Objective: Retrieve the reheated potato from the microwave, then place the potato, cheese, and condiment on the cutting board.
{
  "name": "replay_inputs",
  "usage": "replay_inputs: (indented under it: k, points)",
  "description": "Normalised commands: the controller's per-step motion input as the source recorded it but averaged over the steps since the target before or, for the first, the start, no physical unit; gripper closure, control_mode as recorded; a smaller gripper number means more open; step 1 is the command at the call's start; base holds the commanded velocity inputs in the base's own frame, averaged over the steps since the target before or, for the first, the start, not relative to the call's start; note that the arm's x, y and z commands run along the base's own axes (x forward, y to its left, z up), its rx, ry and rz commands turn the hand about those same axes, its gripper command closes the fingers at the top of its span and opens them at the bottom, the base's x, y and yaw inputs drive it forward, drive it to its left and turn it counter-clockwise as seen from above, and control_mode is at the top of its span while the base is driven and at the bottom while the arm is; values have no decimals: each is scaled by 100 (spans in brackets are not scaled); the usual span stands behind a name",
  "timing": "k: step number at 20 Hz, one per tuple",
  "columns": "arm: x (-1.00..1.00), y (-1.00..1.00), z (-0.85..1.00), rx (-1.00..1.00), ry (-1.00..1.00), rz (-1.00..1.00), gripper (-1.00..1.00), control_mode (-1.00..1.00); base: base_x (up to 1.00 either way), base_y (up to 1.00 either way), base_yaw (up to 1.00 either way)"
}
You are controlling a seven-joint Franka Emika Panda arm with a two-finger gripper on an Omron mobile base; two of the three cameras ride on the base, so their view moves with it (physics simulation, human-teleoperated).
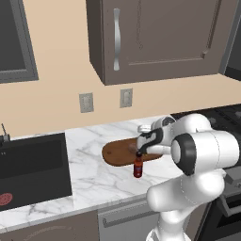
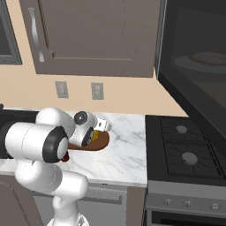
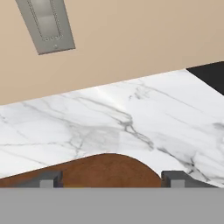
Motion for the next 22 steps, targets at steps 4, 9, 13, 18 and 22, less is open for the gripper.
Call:
replay_inputs:
  k: [4,9,13,18,22]
  points:
    - [-23,-3,2,0,-5,0,-100,-100,0,0,0]
    - [-29,0,54,2,-9,0,-100,-100,0,0,0]
    - [-12,0,97,8,-8,0,-100,-100,0,0,0]
    - [0,0,99,7,-2,0,-100,-100,0,0,0]
    - [0,0,88,9,0,0,-100,-100,0,0,0]
